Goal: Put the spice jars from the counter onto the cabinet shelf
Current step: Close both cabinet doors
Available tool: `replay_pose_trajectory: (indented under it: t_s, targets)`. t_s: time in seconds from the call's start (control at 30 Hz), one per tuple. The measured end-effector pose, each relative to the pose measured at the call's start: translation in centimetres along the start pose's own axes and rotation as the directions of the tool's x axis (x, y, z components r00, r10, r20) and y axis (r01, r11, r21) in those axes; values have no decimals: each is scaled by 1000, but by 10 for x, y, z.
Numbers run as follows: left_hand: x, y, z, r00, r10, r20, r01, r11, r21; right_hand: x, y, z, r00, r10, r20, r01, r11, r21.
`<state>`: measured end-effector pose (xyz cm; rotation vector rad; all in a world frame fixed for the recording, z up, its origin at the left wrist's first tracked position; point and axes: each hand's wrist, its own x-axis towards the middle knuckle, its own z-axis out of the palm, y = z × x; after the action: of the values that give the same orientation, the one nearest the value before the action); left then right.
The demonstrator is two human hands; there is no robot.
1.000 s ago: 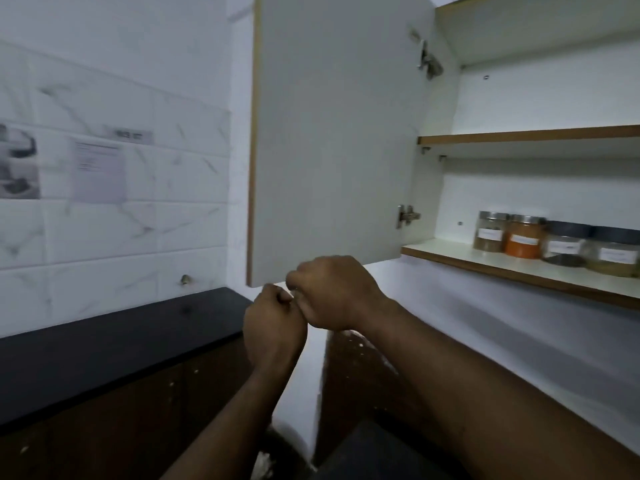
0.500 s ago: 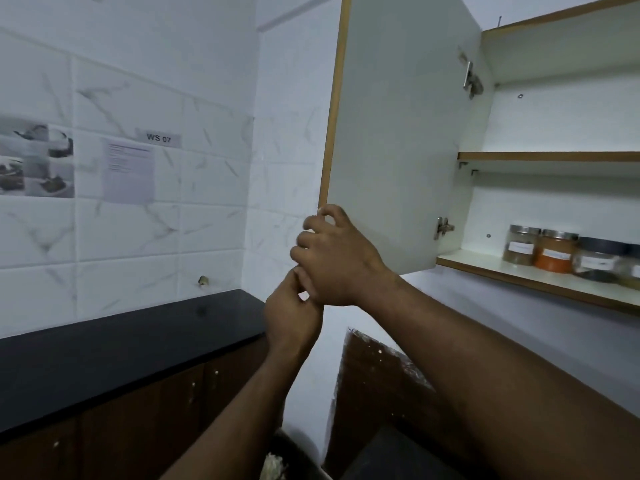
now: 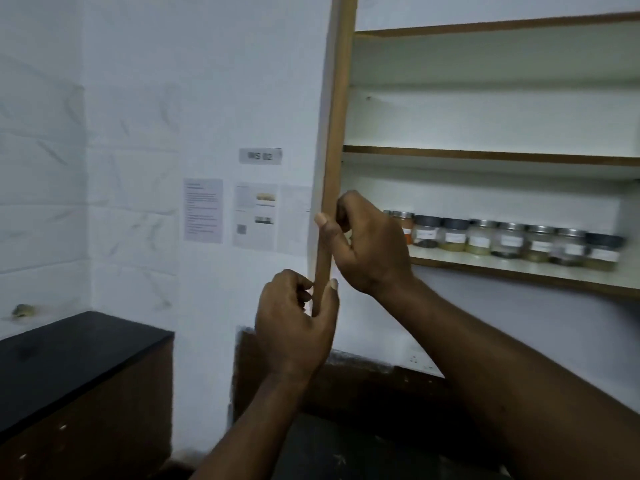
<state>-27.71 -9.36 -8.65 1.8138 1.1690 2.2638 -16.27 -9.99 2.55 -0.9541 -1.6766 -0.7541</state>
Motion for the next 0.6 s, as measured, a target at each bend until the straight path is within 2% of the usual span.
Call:
replay_pose_trajectory:
  t_s: [0.23, 0.47, 0.6]
  targets:
    - [-21, 50, 97, 968, 99, 230, -78, 992, -96, -27, 84, -55, 966, 252, -52, -257, 950, -179]
    - [-25, 71, 202, 860, 247, 447, -272, 962, -10, -52, 181, -89, 876, 481, -37, -471, 836, -280]
    - [-27, 75, 256, 823, 265, 503, -306, 952, -1, -60, 227, -97, 843, 537, -10, -513, 799, -314]
